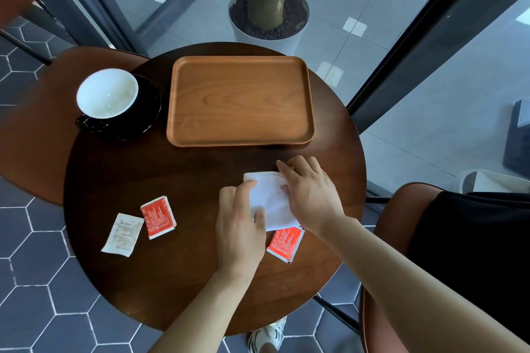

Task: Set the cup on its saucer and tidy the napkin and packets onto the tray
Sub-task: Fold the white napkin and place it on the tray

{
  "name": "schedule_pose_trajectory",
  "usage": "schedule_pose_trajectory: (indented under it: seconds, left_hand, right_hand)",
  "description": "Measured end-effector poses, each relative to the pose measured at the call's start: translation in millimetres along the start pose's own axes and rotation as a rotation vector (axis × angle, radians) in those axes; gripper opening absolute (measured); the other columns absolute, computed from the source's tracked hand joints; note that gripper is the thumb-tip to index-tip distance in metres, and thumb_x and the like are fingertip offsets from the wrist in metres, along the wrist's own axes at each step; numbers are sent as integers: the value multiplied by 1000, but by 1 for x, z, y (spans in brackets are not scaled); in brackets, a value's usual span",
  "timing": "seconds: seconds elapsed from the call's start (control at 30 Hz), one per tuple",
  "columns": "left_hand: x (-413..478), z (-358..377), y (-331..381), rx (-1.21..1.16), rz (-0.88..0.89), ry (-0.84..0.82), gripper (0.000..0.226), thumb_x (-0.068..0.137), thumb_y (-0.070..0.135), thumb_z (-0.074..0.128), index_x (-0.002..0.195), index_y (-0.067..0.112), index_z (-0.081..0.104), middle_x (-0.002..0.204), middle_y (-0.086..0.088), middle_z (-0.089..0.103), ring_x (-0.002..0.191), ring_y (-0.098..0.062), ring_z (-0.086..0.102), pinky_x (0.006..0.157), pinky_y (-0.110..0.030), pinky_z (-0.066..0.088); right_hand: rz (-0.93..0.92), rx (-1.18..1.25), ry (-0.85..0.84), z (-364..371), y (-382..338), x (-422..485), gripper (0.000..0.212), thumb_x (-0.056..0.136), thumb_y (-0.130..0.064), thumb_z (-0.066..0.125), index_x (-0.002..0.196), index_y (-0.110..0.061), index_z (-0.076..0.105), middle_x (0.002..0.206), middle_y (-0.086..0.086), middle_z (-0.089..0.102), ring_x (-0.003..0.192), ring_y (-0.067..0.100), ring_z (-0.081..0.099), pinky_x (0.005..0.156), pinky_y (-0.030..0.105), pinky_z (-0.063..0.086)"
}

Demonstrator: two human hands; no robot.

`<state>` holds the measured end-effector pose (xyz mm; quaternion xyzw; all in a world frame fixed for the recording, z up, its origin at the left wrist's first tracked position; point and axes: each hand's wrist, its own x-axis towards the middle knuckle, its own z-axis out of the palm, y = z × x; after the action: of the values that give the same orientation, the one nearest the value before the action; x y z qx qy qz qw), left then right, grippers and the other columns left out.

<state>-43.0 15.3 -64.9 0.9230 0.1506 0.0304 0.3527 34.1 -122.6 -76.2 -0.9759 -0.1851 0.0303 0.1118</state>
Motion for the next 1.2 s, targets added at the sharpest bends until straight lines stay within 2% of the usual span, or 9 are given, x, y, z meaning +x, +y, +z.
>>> schedule_pose_trajectory:
  seconds: [0.17, 0.27, 0.43, 0.6, 0.73, 0.87, 0.93, 1.03, 1.2]
  left_hand:
    - [4, -2, 4, -113, -13, 63, 53, 76, 5, 82, 124, 16, 62, 114, -8, 58, 97, -17, 60, 73, -5, 41]
    - [5, -6, 6, -187, -23, 79, 49, 78, 9, 81, 122, 18, 62, 114, -5, 59, 97, -16, 60, 73, -7, 46]
    - [8, -16, 8, -299, -27, 123, 39, 78, 10, 81, 114, 18, 66, 111, 0, 63, 96, -14, 63, 70, -5, 51]
    - [18, -26, 11, -345, -43, 148, 35, 80, 10, 79, 112, 19, 69, 109, 6, 64, 97, -13, 65, 70, -9, 52]
    - [26, -34, 8, -437, -108, 129, 46, 82, 13, 79, 124, 22, 63, 119, 5, 63, 105, -9, 64, 80, -11, 51]
    - [26, -41, 4, -702, -327, 6, 68, 83, 21, 79, 142, 26, 44, 135, 6, 57, 118, -5, 60, 95, -23, 54]
    - [24, -44, 2, -797, -391, -84, 66, 84, 31, 78, 141, 28, 45, 128, 13, 63, 114, 1, 62, 90, -19, 55]
    - [21, -47, -1, -901, -429, -197, 58, 80, 44, 78, 132, 33, 55, 119, 13, 70, 113, -7, 66, 91, -29, 58]
    - [28, -57, -10, -884, -386, -118, 43, 85, 23, 78, 125, 28, 63, 107, 7, 75, 106, -11, 70, 86, -33, 60]
  right_hand:
    - [83, 113, 15, -5, 1, 2, 25, 87, -20, 72, 112, -22, 71, 110, -2, 62, 99, 19, 48, 76, 24, 43]
    - [75, 133, 9, -13, 6, 2, 19, 83, -22, 75, 102, -21, 71, 108, -6, 65, 95, 16, 49, 74, 23, 45]
    - [154, 278, -25, -34, 9, -6, 8, 83, -22, 69, 90, -23, 65, 82, -8, 67, 78, 13, 57, 59, 25, 45]
    - [194, 493, -38, -53, 4, -13, 7, 86, -22, 70, 91, -21, 66, 82, -8, 69, 73, 14, 65, 62, 36, 58]
    - [194, 623, 24, -62, -6, -15, 6, 88, -19, 71, 90, -20, 65, 83, -10, 67, 76, 12, 64, 61, 31, 54]
    - [276, 822, 88, -67, -14, -11, 5, 89, -17, 69, 91, -21, 66, 83, -12, 67, 78, 12, 63, 62, 28, 52]
    - [324, 917, 103, -69, -18, -8, 6, 90, -17, 69, 90, -22, 66, 84, -12, 67, 77, 13, 65, 62, 27, 53]
    - [373, 1017, 107, -69, -24, -5, 12, 90, -17, 70, 87, -26, 65, 85, -15, 69, 80, 12, 68, 62, 23, 56]
    - [435, 1044, 122, -63, -36, 1, 8, 89, -20, 72, 87, -25, 66, 86, -12, 72, 76, 15, 71, 61, 26, 60]
